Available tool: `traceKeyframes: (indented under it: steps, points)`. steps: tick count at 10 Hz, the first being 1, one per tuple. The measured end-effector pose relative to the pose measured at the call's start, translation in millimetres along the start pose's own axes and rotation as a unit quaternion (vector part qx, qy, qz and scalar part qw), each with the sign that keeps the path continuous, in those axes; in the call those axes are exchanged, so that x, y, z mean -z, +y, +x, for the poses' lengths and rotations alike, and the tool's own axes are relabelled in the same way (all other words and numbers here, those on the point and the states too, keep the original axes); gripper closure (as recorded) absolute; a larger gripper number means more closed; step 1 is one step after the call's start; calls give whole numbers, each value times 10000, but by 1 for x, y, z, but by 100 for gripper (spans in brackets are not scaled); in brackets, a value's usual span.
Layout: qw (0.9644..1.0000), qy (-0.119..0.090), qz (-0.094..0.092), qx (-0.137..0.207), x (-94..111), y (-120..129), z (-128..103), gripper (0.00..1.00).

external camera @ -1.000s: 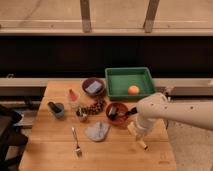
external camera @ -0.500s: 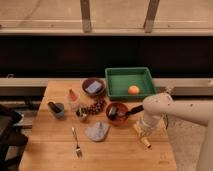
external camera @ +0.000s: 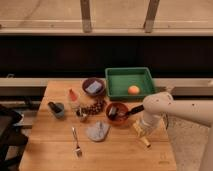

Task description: Place banana in table surface

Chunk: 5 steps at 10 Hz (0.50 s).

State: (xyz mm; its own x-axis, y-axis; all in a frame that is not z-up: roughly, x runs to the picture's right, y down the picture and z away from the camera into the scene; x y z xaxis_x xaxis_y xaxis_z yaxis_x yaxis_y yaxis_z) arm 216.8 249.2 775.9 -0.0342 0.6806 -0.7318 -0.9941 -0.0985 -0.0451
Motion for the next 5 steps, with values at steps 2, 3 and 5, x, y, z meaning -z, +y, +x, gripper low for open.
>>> traceKeyframes:
  steps: [2, 3, 5]
  points:
    - [9999, -99, -18, 49, 10, 3, 3, 20]
    - [9999, -112, -30, 109, 11, 6, 3, 20]
    - [9998, -108, -37, 132, 11, 7, 3, 20]
